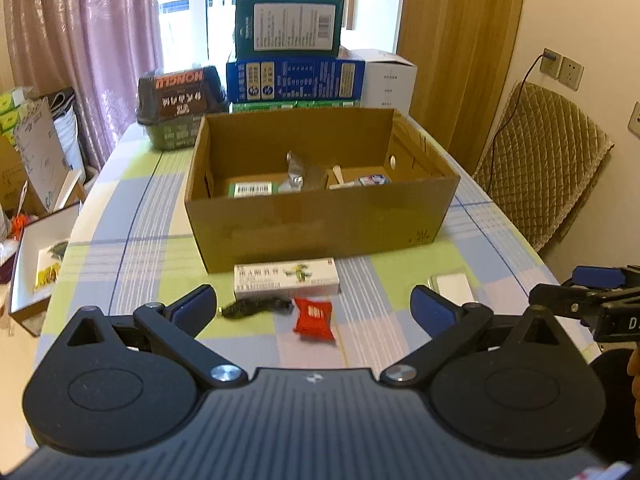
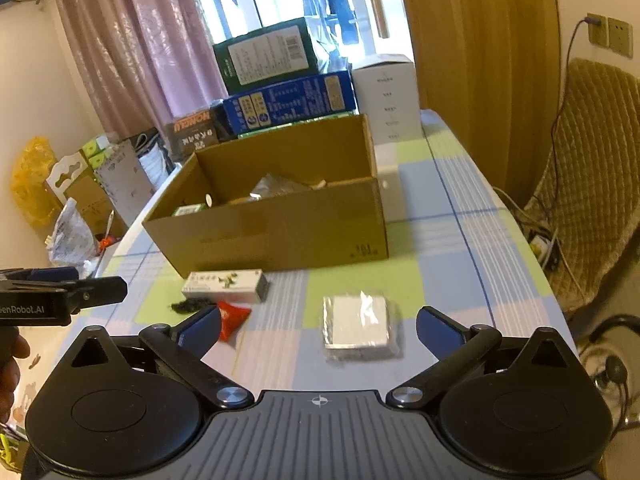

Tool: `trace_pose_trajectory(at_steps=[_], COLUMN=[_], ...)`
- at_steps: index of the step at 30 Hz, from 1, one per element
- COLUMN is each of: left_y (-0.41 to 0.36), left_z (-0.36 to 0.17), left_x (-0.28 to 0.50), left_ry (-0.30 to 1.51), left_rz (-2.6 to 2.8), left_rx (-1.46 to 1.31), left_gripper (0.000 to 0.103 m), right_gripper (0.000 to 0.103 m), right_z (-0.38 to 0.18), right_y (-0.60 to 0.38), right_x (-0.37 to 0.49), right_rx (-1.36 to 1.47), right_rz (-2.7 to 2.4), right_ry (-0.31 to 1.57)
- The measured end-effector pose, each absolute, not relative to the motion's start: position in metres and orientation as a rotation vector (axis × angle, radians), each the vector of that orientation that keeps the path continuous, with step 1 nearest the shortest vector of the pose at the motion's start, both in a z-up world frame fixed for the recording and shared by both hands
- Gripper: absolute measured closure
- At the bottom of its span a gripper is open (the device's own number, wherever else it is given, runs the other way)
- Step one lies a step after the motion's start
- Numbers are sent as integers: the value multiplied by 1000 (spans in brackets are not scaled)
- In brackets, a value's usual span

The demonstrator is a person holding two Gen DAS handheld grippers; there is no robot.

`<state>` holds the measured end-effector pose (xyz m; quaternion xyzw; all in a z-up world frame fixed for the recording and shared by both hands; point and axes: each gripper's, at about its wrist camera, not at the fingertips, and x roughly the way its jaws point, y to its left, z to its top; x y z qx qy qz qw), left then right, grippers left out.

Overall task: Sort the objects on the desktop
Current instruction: 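Withdraw both tools from the box toward the red packet and clear package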

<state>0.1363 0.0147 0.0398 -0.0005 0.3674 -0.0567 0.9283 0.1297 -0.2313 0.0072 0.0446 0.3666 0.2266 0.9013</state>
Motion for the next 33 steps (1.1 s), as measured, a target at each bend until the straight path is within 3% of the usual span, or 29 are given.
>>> trace_pose_trajectory(at_steps=[16, 33], left_y=[8, 7], left_z=[14, -18], left_x=[95, 115], left_ry=[787, 810], left_rz=[-103, -113], left_rx=[-23, -19], left_gripper=[3, 3], right_gripper=[2, 2], right_z=[-16, -42], right_y=[-249, -251], right_x=[109, 123], right_rx=[98, 109], right_rz=[428, 401], right_ry=[798, 848])
